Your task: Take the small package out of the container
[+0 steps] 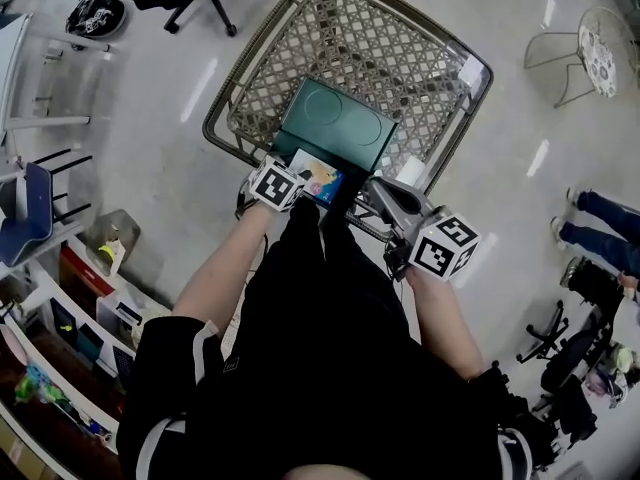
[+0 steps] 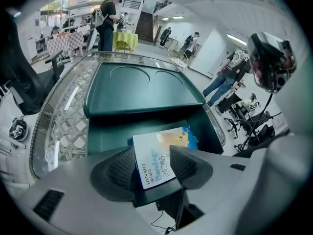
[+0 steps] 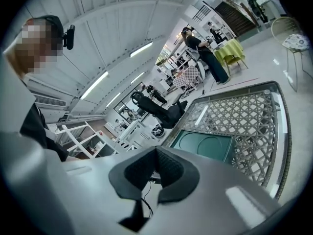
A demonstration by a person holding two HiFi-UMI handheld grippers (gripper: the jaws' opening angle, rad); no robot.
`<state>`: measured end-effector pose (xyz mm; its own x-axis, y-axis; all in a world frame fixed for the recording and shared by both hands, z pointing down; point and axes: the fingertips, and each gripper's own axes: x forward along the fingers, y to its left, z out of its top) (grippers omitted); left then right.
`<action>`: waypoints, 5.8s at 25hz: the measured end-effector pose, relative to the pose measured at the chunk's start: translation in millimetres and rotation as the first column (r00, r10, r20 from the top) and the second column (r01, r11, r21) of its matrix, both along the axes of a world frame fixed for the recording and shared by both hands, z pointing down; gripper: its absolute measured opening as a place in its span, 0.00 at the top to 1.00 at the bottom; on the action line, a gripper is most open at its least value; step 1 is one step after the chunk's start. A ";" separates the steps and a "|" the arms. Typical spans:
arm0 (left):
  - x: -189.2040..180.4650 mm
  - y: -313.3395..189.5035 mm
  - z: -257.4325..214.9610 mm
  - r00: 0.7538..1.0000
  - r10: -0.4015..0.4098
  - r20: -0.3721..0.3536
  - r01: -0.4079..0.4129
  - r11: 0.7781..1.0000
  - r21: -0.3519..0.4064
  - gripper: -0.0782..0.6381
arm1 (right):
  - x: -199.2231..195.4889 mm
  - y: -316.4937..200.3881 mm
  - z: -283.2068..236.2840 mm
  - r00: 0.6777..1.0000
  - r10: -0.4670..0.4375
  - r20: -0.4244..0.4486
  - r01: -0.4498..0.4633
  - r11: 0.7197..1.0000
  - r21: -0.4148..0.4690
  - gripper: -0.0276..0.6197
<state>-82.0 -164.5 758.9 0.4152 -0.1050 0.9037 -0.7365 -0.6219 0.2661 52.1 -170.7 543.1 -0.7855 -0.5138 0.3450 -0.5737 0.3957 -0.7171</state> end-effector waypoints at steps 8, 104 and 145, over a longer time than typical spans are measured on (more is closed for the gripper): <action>-1.2 1.1 13.1 0.995 0.045 0.087 -0.039 0.997 -0.072 0.60 | 5.8 4.4 5.8 1.000 0.016 0.008 -0.016 1.000 -0.008 0.94; 146.0 40.6 -72.3 0.974 0.196 -0.116 -0.165 0.958 0.234 0.77 | 74.3 59.7 -16.4 0.998 0.061 -0.022 -0.060 0.996 0.062 0.94; -80.8 -11.8 -459.6 0.858 0.032 -0.512 0.421 0.529 0.737 0.78 | 11.2 28.7 -265.2 0.987 0.142 -0.075 -0.044 0.688 0.725 0.94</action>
